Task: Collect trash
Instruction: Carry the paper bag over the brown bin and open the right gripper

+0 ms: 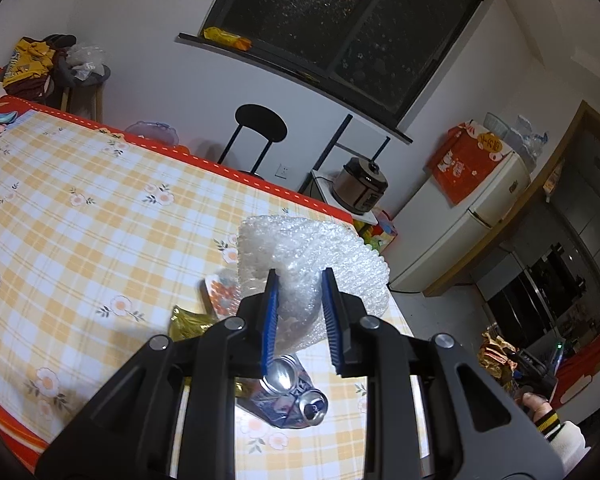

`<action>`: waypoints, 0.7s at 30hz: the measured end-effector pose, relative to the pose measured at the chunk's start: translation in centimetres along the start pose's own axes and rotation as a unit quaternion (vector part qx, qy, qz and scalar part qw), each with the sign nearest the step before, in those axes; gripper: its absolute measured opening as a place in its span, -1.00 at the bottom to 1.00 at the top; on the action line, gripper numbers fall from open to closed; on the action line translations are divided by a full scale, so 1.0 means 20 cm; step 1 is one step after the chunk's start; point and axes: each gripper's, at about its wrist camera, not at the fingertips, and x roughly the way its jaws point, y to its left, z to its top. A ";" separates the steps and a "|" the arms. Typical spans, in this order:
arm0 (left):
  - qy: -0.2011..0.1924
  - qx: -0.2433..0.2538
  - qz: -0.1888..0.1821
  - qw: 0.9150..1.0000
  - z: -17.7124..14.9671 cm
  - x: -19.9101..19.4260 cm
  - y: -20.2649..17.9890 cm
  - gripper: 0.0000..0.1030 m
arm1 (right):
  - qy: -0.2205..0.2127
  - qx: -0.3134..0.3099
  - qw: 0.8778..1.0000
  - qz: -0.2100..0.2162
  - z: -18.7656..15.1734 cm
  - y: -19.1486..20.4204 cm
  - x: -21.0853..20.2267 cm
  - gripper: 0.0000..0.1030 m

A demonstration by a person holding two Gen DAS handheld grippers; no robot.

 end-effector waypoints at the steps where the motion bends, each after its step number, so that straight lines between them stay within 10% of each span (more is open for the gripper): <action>1: 0.001 0.001 0.000 1.000 -0.01 0.01 -0.01 -0.53 | 0.004 0.001 1.000 -0.005 0.00 -0.03 0.02 0.45; 21: 0.029 0.044 -0.020 0.998 -0.11 0.09 -0.27 -0.53 | -0.013 -0.014 1.000 0.011 0.08 0.00 0.01 0.90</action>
